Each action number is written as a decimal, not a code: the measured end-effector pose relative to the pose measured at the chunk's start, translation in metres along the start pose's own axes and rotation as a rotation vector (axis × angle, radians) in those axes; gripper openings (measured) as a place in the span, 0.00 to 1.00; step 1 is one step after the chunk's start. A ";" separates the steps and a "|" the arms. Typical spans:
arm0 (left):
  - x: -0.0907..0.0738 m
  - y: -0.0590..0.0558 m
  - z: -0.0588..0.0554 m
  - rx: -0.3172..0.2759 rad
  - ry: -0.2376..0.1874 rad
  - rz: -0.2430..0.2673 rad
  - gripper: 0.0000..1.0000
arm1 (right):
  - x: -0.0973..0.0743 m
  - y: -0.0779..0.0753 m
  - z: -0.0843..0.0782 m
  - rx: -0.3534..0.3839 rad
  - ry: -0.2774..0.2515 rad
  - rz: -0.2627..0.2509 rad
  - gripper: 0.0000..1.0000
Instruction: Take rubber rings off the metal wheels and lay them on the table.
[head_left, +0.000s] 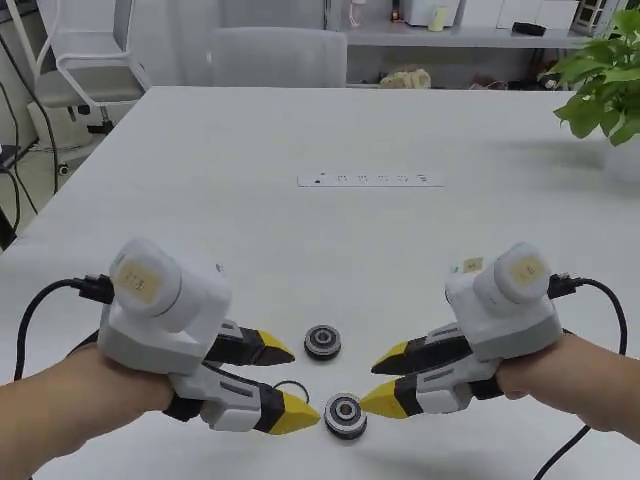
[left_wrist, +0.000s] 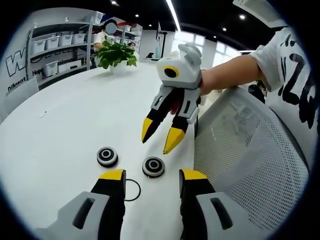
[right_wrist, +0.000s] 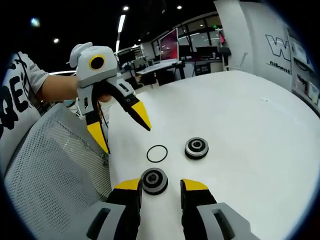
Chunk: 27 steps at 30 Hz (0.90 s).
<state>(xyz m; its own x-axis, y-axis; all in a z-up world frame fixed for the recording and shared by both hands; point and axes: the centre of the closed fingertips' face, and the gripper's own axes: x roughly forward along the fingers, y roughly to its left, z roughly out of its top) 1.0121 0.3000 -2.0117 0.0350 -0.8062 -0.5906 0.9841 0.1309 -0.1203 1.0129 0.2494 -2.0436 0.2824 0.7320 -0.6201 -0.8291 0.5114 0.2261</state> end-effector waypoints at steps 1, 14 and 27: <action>0.000 0.000 0.000 0.001 0.001 -0.001 0.40 | 0.000 0.000 -0.001 -0.001 0.002 0.000 0.28; 0.015 -0.001 0.001 0.018 0.025 -0.029 0.36 | 0.003 0.002 -0.007 -0.029 0.010 0.013 0.27; 0.027 -0.002 -0.008 0.028 0.067 -0.049 0.33 | 0.009 0.006 -0.017 -0.069 0.042 0.031 0.25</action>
<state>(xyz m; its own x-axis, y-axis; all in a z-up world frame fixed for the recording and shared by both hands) 1.0096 0.2827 -2.0333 -0.0237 -0.7704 -0.6371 0.9889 0.0754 -0.1280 1.0024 0.2518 -2.0608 0.2365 0.7270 -0.6446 -0.8690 0.4551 0.1944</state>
